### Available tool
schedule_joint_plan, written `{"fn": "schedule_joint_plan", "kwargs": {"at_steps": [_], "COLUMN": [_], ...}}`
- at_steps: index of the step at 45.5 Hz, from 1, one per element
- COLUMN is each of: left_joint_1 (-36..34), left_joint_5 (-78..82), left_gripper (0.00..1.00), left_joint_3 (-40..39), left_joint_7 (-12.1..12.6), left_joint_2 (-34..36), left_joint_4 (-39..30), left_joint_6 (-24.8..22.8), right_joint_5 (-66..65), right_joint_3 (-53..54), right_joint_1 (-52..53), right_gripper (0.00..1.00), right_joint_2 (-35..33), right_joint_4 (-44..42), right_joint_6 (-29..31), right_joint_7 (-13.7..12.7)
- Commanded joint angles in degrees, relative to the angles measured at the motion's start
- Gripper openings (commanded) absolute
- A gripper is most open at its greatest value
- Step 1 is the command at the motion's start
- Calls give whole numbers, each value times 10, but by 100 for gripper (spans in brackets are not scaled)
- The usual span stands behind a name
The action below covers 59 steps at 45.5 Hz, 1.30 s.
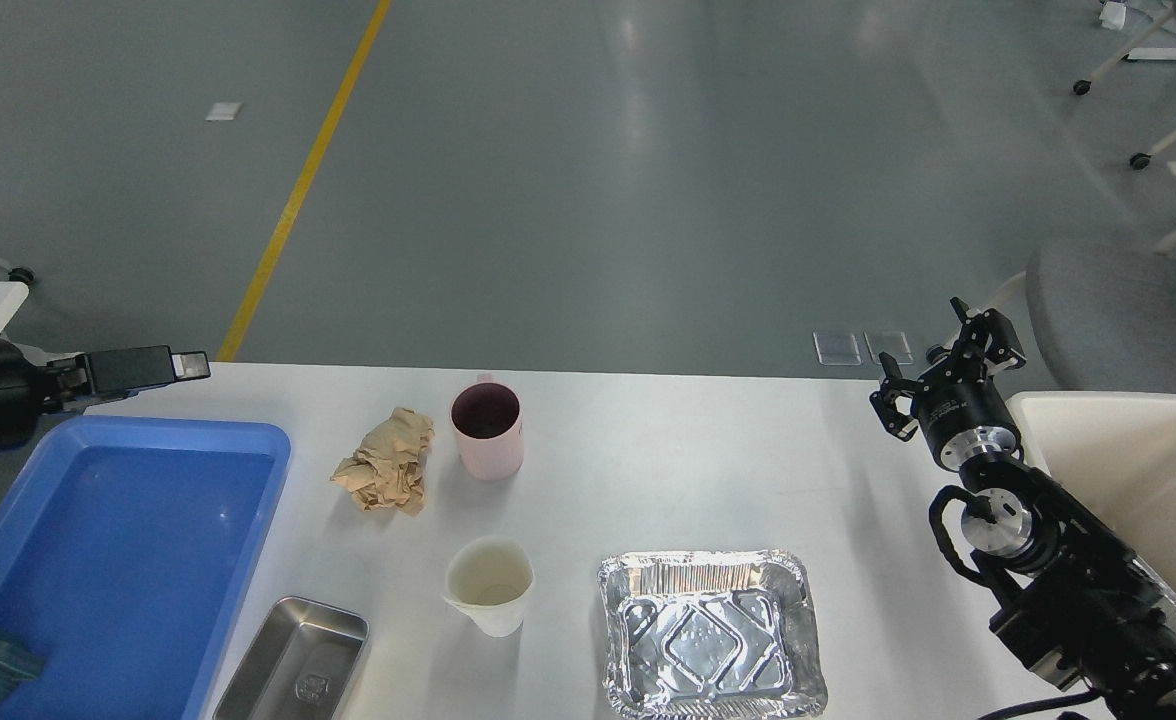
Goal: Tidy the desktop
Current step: 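Swing the left gripper outward over the blue bin, then reach the left gripper to the pink mug and grasp it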
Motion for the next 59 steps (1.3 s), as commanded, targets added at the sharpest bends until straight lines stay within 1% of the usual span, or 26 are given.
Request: {"fn": "schedule_joint_plan", "kwargs": {"at_steps": [1, 10, 12, 16, 20, 23, 27, 30, 35, 45, 51, 59], "left_joint_1": [-15, -81, -102, -146, -176, -194, -207, -209, -209, -202, -204, -205], "left_joint_5": [2, 2, 2, 2, 2, 2, 1, 1, 1, -3, -3, -3], "left_gripper": [98, 98, 98, 97, 97, 94, 91, 89, 85, 84, 84, 83], "left_joint_3": [24, 113, 138, 199, 249, 285, 328, 347, 351, 351, 352, 354], "left_joint_7": [14, 16, 19, 37, 44, 46, 46, 46, 48, 49, 54, 61], "left_joint_2": [-101, -257, -291, -363, -414, -445, -487, -516, -542, -575, -589, -590], "left_joint_4": [82, 219, 247, 297, 331, 359, 399, 422, 446, 479, 481, 482], "left_joint_6": [20, 65, 75, 101, 123, 130, 139, 150, 159, 182, 185, 186], "right_joint_5": [0, 0, 0, -1, -1, -1, -1, -1, -1, -1, -1, -1], "right_joint_3": [-2, -11, -12, -12, -12, -13, -13, -13, -13, -13, -13, -13], "right_joint_1": [-2, 0, 0, 0, 0, 0, -1, -3, -4, -4, -5, -6], "right_gripper": [100, 100, 100, 100, 100, 100, 100, 100, 100, 100, 100, 100], "right_joint_2": [1, 1, 1, 1, 0, 0, -1, -1, -3, -4, -4, -4], "right_joint_4": [1, 0, -1, -1, -4, -4, -5, -5, -6, -6, -5, -6], "right_joint_6": [-1, -3, -3, -5, -5, -5, -5, -5, -5, -5, -5, -3], "right_joint_7": [0, 0, 0, 0, 0, 0, 1, 1, 1, 1, 1, 1]}}
